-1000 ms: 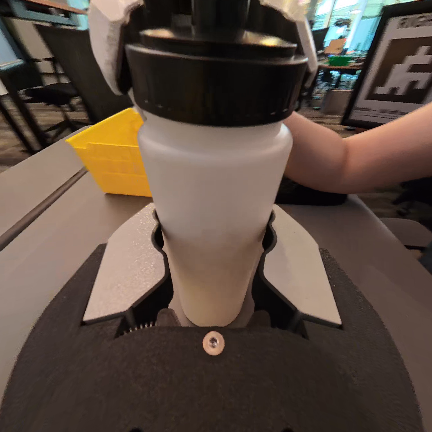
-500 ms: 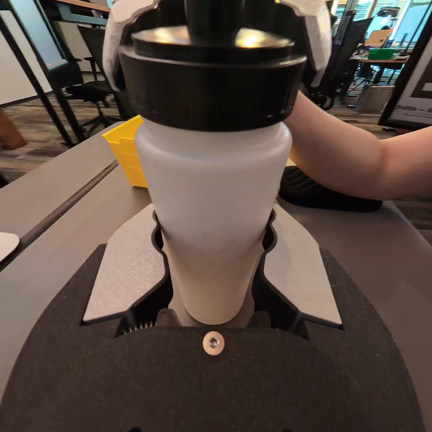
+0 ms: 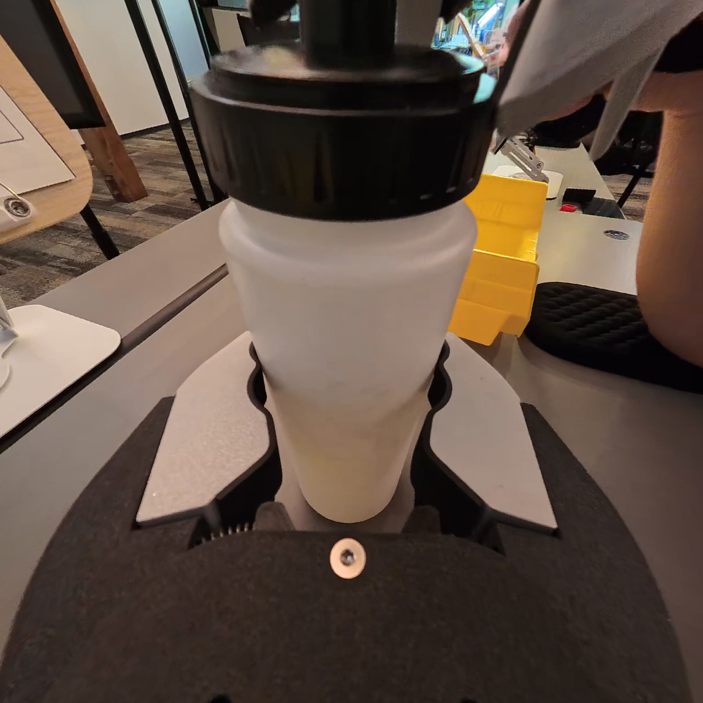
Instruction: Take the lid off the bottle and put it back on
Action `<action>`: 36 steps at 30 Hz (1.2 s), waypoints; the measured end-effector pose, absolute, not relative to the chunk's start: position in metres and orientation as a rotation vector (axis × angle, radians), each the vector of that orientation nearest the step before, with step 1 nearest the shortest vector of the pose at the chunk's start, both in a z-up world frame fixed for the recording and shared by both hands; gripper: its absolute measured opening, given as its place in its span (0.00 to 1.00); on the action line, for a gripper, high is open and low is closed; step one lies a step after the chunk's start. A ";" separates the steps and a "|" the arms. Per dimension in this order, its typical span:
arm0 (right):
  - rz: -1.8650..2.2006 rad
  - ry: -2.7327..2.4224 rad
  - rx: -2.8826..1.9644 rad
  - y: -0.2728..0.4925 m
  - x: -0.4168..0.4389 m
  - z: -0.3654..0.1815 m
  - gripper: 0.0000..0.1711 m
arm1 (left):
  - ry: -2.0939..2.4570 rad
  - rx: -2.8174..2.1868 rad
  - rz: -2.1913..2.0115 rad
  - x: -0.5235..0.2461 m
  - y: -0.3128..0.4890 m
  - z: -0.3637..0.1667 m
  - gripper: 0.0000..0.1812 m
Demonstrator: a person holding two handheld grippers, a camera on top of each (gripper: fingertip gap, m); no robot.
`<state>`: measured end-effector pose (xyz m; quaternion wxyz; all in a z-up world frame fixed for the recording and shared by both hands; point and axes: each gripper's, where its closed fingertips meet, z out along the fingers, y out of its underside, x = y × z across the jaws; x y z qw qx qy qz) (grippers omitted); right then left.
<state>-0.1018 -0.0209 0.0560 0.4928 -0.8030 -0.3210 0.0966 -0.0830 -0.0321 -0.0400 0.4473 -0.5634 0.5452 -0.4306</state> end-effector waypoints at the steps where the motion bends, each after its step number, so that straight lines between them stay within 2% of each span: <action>1: 0.241 -0.770 -1.959 -0.021 -0.103 0.055 0.50 | 1.348 -1.401 -1.060 -0.083 -0.032 -0.040 0.47; 6: 0.300 -0.792 -2.011 -0.023 -0.109 0.044 0.46 | 1.352 -1.422 -1.041 -0.083 -0.031 -0.041 0.47; 8: 0.275 -0.817 -1.998 -0.022 -0.110 0.043 0.40 | 1.348 -1.429 -1.036 -0.083 -0.030 -0.041 0.47; 26: 0.739 -1.279 -1.703 -0.070 -0.124 0.045 0.41 | 1.647 -1.188 -1.308 -0.094 -0.086 -0.041 0.47; 36: 0.942 -1.249 -1.580 -0.069 -0.126 0.050 0.40 | 1.621 -1.186 -1.320 -0.094 -0.084 -0.039 0.47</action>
